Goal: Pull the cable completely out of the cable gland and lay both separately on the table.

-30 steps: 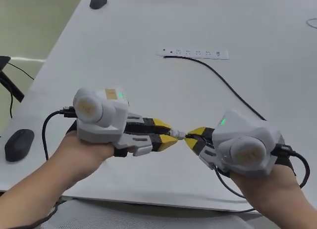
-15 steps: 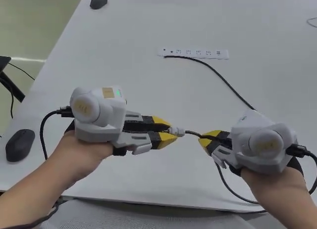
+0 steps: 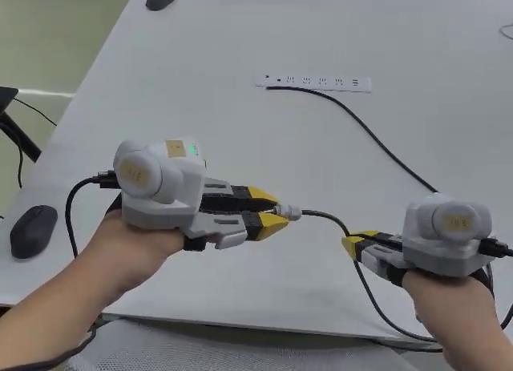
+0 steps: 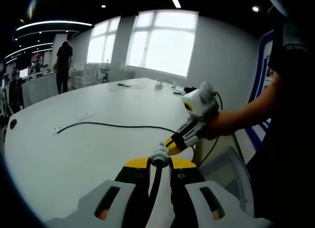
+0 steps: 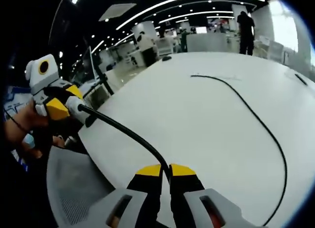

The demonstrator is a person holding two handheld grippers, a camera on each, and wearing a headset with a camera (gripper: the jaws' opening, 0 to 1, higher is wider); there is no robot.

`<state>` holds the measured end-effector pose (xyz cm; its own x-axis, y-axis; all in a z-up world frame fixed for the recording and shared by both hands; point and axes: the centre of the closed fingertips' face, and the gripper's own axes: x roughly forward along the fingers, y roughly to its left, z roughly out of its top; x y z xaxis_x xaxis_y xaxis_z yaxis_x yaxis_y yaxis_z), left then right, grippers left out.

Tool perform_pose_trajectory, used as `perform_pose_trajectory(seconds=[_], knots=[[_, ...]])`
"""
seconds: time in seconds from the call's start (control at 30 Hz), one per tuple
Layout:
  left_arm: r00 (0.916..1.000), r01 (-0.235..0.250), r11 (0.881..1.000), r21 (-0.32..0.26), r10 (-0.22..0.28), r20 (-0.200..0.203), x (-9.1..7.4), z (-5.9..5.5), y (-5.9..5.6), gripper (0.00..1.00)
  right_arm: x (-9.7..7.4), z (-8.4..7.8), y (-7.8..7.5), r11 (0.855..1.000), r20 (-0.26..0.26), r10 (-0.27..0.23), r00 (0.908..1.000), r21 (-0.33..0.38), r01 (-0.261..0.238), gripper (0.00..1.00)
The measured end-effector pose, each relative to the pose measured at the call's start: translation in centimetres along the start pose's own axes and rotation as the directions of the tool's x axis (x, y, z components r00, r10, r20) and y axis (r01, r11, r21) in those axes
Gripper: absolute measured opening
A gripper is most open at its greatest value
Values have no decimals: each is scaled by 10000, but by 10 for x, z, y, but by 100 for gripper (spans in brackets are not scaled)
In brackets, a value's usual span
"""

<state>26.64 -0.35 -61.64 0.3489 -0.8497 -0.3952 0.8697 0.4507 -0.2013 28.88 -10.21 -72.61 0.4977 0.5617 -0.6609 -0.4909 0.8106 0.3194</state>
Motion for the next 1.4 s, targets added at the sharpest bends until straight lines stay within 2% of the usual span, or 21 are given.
perform_pose_trajectory(seconds=[0.27,0.53,0.93,1.03,1.17,1.27,1.33,1.37,1.4], knots=[[10000,-27,10000,-30,27,-12,0,0,1,15,4,-10,-8,9957,-170,-47,9998,929,62,0],[10000,-51,10000,-64,51,-14,0,0,4,15,2,-8,-3,9935,-63,118,9999,1129,-111,1],[9997,-236,9996,-129,236,3,-1,1,12,15,-2,-1,-3,9999,186,111,9998,105,-113,2],[9995,-314,9993,-178,314,19,-3,2,16,15,-3,1,0,9995,144,306,9994,-117,-304,3],[9993,-361,9993,-137,359,-136,-3,-2,19,15,-8,15,13,9976,366,695,9969,-82,-692,15],[9992,-354,9993,-148,351,-213,-2,-4,19,15,-14,35,39,9891,617,1363,9887,-651,-1323,23],[9991,-355,9992,-178,351,-227,-2,-5,19,15,-17,48,53,9787,709,1581,9849,-1435,-1468,24],[9991,-350,9992,-183,346,-229,-2,-5,19,15,-18,52,58,9689,643,1607,9849,-2007,-1449,23],[9992,-349,9992,-178,345,-225,-2,-5,20,15,-20,57,65,9499,597,1574,9857,-2823,-1346,23]])
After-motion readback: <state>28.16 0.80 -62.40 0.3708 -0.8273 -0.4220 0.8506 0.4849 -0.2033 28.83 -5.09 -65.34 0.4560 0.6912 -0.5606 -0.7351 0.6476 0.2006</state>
